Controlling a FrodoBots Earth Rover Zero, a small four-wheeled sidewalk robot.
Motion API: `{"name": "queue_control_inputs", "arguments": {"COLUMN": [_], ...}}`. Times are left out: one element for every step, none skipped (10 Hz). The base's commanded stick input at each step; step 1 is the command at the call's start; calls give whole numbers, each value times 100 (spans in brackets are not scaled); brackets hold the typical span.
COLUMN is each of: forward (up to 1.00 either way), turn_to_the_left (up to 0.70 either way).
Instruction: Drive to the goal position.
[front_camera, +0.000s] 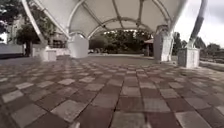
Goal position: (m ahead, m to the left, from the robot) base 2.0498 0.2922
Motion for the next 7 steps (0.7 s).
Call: {"name": "queue_control_inputs", "arguments": {"forward": [50,50,50,50,50,50,50], "turn_to_the_left": [0,0,0,0,0,0,0]}}
